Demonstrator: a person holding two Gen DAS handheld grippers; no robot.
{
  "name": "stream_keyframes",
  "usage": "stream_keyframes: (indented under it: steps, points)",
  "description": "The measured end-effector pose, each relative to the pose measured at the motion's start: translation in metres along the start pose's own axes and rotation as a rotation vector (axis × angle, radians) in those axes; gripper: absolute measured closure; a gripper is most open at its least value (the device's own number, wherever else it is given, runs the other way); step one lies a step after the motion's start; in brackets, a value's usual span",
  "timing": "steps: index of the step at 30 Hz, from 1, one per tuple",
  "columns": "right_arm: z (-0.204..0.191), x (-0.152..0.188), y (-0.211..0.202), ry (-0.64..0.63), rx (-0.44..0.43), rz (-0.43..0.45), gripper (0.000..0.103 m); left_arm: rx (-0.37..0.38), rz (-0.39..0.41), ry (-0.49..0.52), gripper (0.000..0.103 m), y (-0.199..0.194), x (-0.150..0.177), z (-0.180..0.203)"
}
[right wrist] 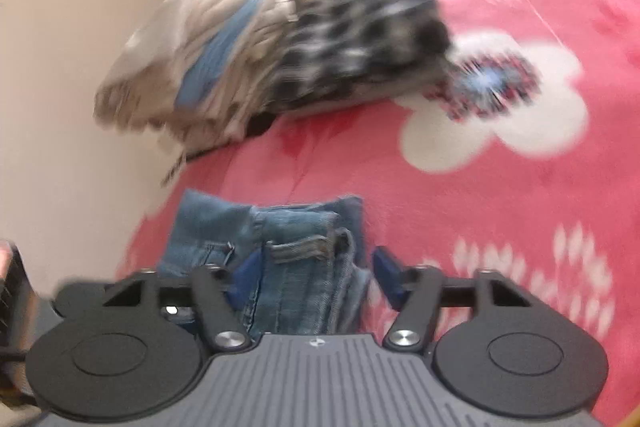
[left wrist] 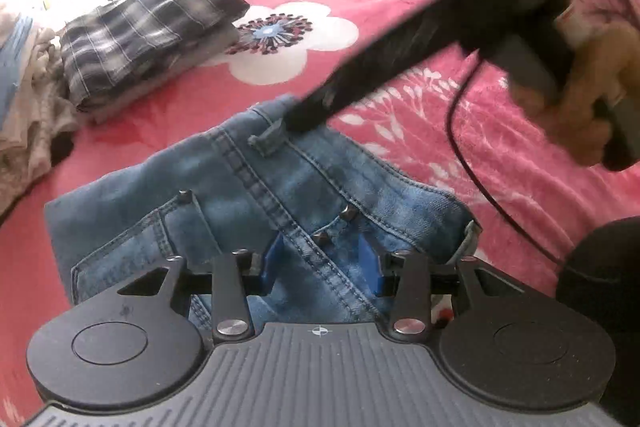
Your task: Fold clothes
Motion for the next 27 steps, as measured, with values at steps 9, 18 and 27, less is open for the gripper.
stream_keyframes:
  steps: [9,18,27]
  points:
    - [0.026,0.011,0.045,0.211,-0.189,-0.164,0.025,-0.070,0.065,0.038,0.062,0.001,0.012,0.010]
    - [0.001,0.018,0.031,0.102,-0.170,-0.080,0.034,-0.179,0.112,0.080,0.062,0.003,0.017,0.024]
    - [-0.026,0.024,0.018,-0.090,-0.084,0.009,0.046,-0.253,0.095,0.079,0.062,0.004,0.015,0.031]
Point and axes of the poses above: each gripper's, at about its wrist camera, not at the fingertips, and y roughly the way its jaws point, z to its right, x to its underside, the point moved 6 cm from there along y, roughly the way its jaws point, and after that the axes turned 6 degrees about -z, right-handed, at the moved point
